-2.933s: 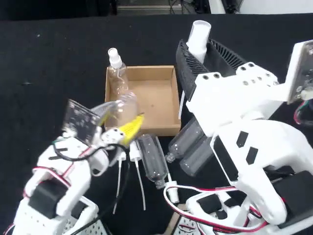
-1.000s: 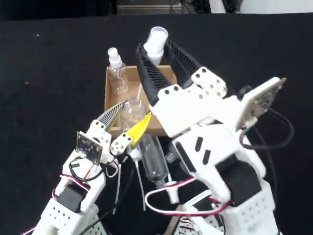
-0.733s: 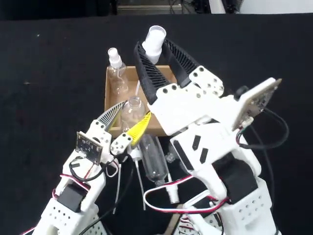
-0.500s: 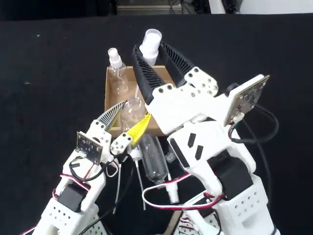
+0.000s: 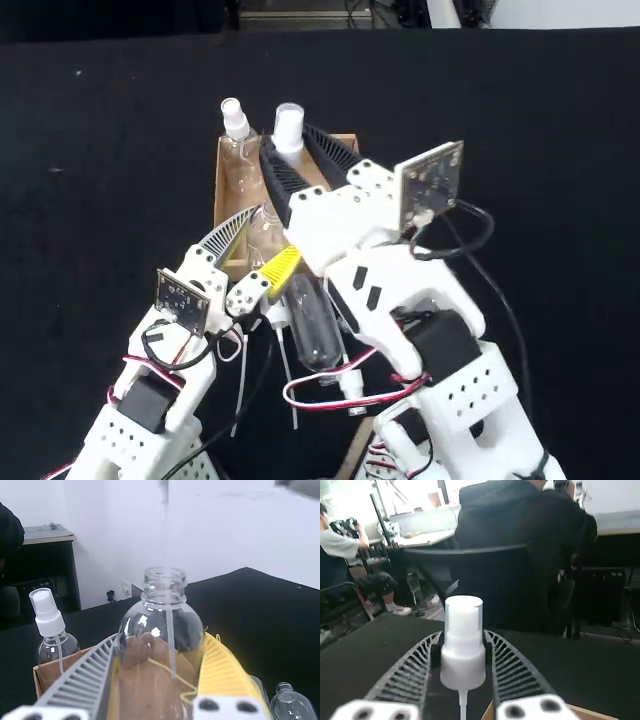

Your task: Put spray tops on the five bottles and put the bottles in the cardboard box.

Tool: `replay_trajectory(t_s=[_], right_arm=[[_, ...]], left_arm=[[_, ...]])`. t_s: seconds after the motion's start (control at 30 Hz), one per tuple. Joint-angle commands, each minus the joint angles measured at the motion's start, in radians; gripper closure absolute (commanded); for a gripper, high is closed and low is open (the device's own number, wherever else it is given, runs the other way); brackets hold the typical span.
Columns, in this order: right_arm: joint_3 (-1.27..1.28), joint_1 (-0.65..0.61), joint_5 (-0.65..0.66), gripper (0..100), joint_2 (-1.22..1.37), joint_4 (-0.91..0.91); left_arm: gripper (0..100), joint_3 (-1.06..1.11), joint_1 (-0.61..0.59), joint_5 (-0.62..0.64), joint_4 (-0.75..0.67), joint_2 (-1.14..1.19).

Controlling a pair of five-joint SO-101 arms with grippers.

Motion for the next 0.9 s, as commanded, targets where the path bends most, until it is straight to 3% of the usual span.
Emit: replay_trajectory(t_s=[0.0,0.13,0.43,0.57,0.73,0.87], right_arm=[[-0.012,-0.057,0.002,86.4,-0.021,0.023],[-0.071,-0.126,0.037,76.0,-0.021,0.137],[-0.308,-0.114,0.186,75.5,-0.084,0.456],[-0.311,0.054,0.19,76.3,-0.189,0.517],[-0.099,0.339,0.195,99.0,-0.265,0.497],[0.157,0.425,0.186,94.9,-0.291,0.408]], left_arm=[[97,0.022,-0.008,0.003,-0.028,-0.006],[97,0.022,-0.008,0.003,-0.028,-0.006],[97,0.022,-0.008,0.003,-0.026,-0.008],[97,0.022,-0.008,0.003,-0.025,0.002],[97,0.022,-0.008,0.005,-0.025,-0.006],[97,0.022,-0.01,0.003,-0.025,-0.006]])
